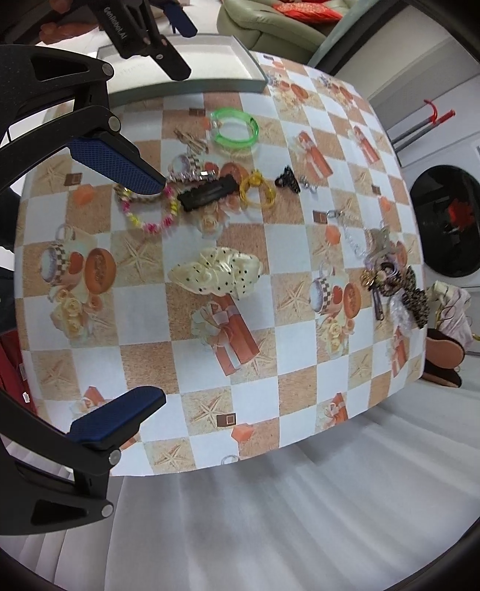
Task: Organize jewelry
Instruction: 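Grasp the cream polka-dot scrunchie with the right gripper while the left gripper grasps the green bangle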
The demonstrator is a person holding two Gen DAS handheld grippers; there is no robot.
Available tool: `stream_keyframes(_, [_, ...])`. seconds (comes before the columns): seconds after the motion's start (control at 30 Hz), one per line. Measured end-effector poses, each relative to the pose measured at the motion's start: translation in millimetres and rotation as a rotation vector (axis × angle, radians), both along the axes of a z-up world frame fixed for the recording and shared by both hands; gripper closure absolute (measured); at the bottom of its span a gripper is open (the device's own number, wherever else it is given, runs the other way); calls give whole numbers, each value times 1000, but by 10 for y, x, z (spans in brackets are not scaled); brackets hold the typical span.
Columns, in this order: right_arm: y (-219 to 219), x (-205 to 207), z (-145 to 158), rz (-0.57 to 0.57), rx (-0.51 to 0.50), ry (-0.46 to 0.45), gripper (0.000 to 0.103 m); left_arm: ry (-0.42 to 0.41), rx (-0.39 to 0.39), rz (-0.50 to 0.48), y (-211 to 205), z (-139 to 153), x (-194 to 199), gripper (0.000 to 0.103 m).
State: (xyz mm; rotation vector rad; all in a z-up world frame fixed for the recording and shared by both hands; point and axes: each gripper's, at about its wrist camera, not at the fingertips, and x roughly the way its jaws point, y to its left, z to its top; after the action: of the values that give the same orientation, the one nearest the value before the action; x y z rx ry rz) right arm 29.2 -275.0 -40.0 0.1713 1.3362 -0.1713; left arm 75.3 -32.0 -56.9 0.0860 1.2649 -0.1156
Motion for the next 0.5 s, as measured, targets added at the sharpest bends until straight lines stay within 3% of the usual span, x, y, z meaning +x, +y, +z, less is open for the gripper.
stream_keyframes(0.33, [-70, 331, -531, 6, 38, 56, 0, 17, 10, -4, -146, -521, 449, 0])
stream_keyframes(0.43, [-64, 423, -667, 14, 38, 63, 0, 19, 17, -25, -206, -656, 570, 12])
stream_keyframes(0.5, [-59, 478, -752, 19, 40, 69, 1, 30, 23, -31, -240, -768, 649, 13])
